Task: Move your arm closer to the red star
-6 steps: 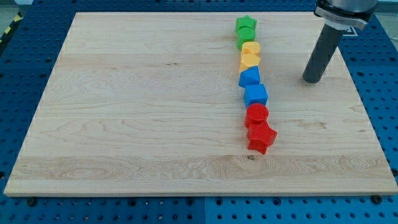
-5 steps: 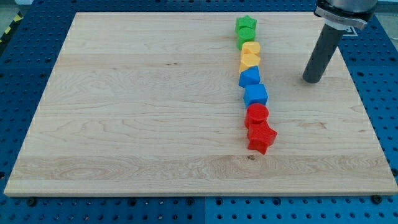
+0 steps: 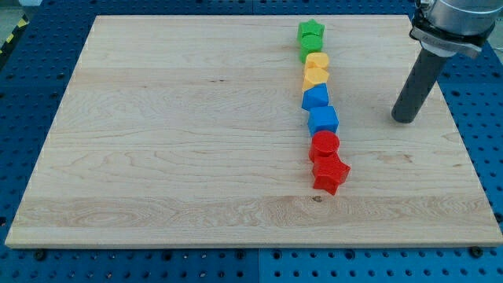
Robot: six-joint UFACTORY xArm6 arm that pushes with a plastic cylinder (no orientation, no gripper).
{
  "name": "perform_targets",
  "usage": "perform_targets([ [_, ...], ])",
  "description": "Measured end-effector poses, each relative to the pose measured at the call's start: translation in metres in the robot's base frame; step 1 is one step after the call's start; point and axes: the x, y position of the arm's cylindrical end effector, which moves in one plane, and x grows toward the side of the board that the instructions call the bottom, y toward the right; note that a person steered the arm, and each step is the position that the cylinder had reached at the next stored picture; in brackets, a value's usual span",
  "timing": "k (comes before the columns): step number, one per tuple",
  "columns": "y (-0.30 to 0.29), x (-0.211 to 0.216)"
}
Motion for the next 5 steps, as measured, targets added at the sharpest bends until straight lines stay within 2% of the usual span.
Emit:
perform_targets([
  [2, -0.028, 0.057],
  [3, -0.029, 0.099],
  [5, -0.039, 0.109],
])
